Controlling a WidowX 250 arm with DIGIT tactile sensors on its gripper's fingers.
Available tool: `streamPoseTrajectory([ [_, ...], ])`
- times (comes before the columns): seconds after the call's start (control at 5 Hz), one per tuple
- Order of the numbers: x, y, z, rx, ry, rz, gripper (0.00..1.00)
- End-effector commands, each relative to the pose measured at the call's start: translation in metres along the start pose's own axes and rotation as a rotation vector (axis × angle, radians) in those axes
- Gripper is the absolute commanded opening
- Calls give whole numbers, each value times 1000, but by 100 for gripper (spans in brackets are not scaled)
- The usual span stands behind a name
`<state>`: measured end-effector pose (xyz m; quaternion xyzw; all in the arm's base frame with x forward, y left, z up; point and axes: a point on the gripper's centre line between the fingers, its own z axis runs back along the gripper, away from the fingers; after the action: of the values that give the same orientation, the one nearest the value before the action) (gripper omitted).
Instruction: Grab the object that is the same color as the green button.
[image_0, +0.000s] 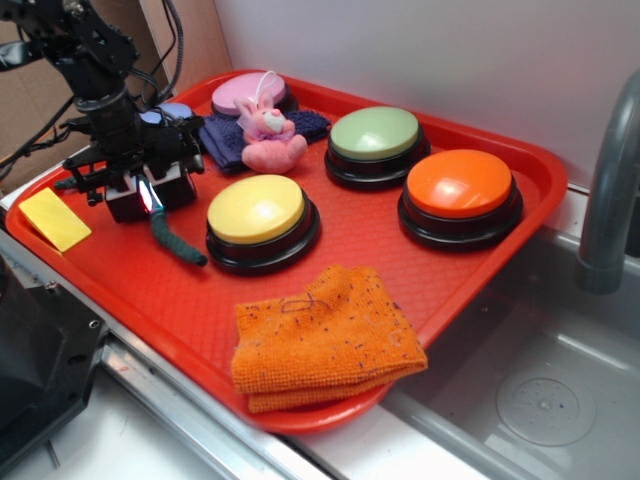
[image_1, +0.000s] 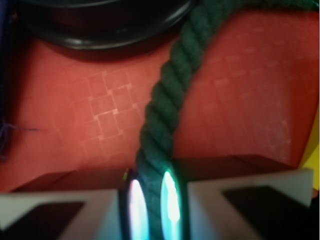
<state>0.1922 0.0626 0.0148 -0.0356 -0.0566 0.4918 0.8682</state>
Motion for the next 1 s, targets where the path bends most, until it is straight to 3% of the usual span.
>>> streamPoseTrajectory([
  [0.0,-2,-14,43,3,-28,-253,0],
  [0.2,-7,-33,77,56,-20,-389,0],
  [0.8,-64,-61,139,-39,-5,-886,0],
])
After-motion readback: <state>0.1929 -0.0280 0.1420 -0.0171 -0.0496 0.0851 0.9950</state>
